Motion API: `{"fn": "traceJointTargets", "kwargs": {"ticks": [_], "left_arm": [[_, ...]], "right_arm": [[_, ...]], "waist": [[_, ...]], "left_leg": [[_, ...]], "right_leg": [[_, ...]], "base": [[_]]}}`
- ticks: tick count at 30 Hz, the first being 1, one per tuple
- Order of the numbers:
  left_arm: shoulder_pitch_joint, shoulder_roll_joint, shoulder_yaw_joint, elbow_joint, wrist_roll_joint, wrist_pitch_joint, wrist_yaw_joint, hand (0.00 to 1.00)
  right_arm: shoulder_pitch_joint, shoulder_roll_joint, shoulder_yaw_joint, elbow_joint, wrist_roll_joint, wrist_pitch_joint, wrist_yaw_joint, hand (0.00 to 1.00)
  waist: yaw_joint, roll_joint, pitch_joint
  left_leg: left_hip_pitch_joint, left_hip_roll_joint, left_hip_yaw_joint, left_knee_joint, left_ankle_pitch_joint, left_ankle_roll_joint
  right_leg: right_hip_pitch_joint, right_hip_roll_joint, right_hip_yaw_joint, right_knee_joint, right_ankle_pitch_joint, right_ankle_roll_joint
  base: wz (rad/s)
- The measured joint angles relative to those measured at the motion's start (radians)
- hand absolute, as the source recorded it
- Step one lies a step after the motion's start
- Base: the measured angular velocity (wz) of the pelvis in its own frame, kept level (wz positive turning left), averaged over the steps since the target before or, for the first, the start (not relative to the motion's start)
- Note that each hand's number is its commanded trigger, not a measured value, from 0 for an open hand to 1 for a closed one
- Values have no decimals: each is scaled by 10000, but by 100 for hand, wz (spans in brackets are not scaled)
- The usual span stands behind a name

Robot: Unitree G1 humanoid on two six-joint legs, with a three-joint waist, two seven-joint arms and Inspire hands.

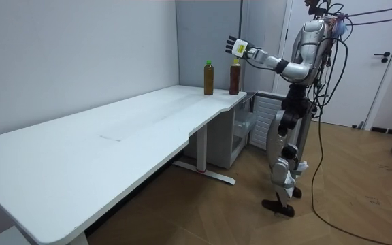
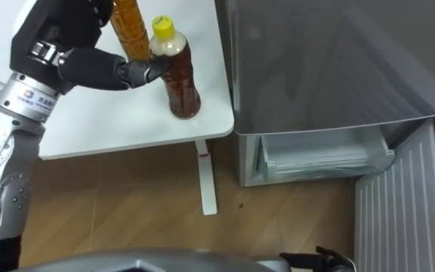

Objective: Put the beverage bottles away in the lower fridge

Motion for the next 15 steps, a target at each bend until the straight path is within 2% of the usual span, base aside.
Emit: {"fn": "traceJointTargets", "kwargs": {"ticks": [3,5,8,15], "left_arm": [[109,-5,0,239,-13,1,4,0],[311,-6,0,425,-12,18,3,0],[342,-5,0,596,-12,63,14,0],[342,-44,-209,1196,-24,126,334,0]], "right_arm": [[0,59,2,-26,0,55,101,0],[27,153,27,-133,-3,66,169,0],[56,213,30,-228,-5,68,231,0],[67,154,420,-301,-6,62,231,0]], "waist": [[16,-146,-3],[28,-324,-3],[56,-407,-33],[35,-364,-30]], "left_leg": [[1,3,5,3,1,-1],[-3,19,7,27,0,-2],[-25,13,6,52,-2,1],[-58,12,-25,57,-4,1]], "right_leg": [[3,4,-1,17,0,0],[9,8,1,20,0,0],[8,2,-3,22,0,0],[-4,-2,-49,19,2,0]], "base": [[0],[0],[0],[0]]}}
